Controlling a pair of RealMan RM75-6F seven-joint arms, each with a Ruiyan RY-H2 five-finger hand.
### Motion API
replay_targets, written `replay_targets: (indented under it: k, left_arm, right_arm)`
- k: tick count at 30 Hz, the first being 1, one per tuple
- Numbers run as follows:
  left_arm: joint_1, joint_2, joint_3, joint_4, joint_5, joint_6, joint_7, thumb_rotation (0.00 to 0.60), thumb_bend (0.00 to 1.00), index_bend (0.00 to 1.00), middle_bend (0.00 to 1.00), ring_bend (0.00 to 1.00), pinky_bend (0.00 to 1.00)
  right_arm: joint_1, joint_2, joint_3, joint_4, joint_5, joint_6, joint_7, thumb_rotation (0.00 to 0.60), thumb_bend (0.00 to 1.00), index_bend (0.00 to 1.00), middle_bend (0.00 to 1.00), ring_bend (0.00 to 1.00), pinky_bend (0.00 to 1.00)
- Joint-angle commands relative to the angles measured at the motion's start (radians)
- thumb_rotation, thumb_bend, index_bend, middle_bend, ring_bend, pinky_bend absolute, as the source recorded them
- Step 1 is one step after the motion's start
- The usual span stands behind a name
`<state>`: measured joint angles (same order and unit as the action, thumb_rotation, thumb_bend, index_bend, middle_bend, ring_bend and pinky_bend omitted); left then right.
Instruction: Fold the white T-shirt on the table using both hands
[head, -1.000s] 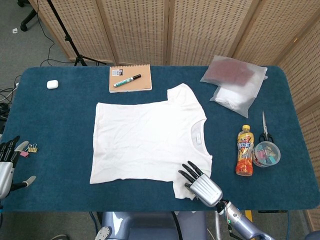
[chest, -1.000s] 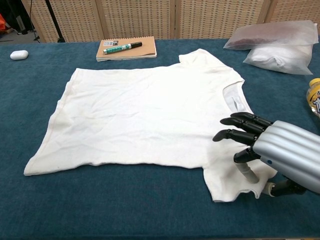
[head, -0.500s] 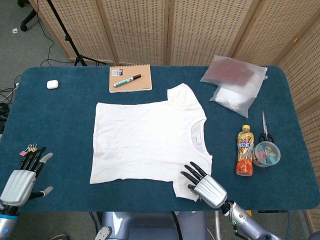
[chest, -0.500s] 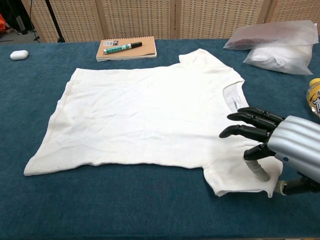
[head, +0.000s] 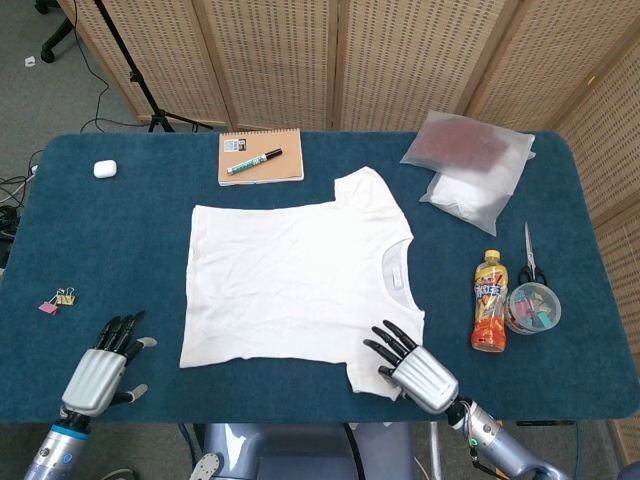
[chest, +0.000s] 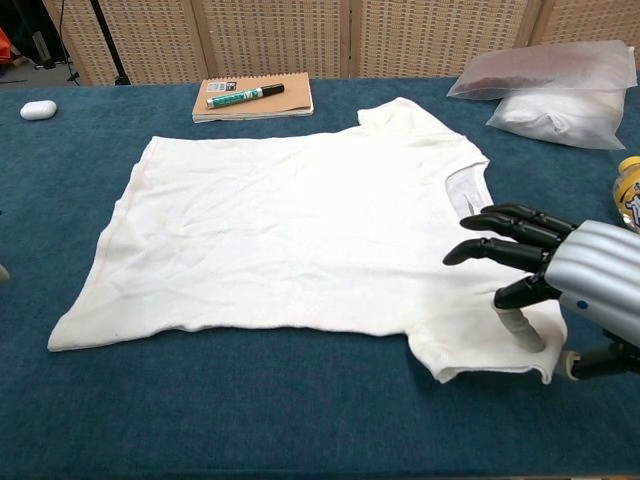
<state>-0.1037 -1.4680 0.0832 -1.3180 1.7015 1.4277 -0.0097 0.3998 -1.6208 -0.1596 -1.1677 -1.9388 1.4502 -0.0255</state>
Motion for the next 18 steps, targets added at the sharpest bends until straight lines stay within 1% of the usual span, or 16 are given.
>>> replay_targets:
  k: [1,7,13,18]
  left_arm:
    - [-0.014,-0.026,-0.008,0.015,-0.001,-0.006,-0.002,0.600,0.06,0.34,0.00,0.00,0.00]
    - [-0.030,-0.064,-0.030,0.003,-0.039,-0.034,0.030,0.600,0.08,0.34,0.00,0.00,0.00]
    - [-0.054,-0.078,-0.035,-0.045,-0.070,-0.089,0.065,0.600,0.09,0.34,0.00,0.00,0.00]
    - [-0.079,-0.089,-0.046,-0.086,-0.097,-0.132,0.107,0.600,0.13,0.35,0.00,0.00,0.00]
  right_arm:
    - [0.001,0.000,0.000,0.006,0.003,-0.002,0.005,0.600,0.83,0.70,0.19,0.00,0.00]
    - [0.002,-0.001,0.002,0.012,0.008,-0.001,0.014,0.600,0.83,0.70,0.19,0.00,0.00]
    - [0.003,-0.002,0.002,0.013,0.010,-0.002,0.015,0.600,0.83,0.70,0.19,0.00,0.00]
    - [0.003,-0.003,0.001,0.013,0.011,-0.003,0.014,0.600,0.83,0.70,0.19,0.00,0.00]
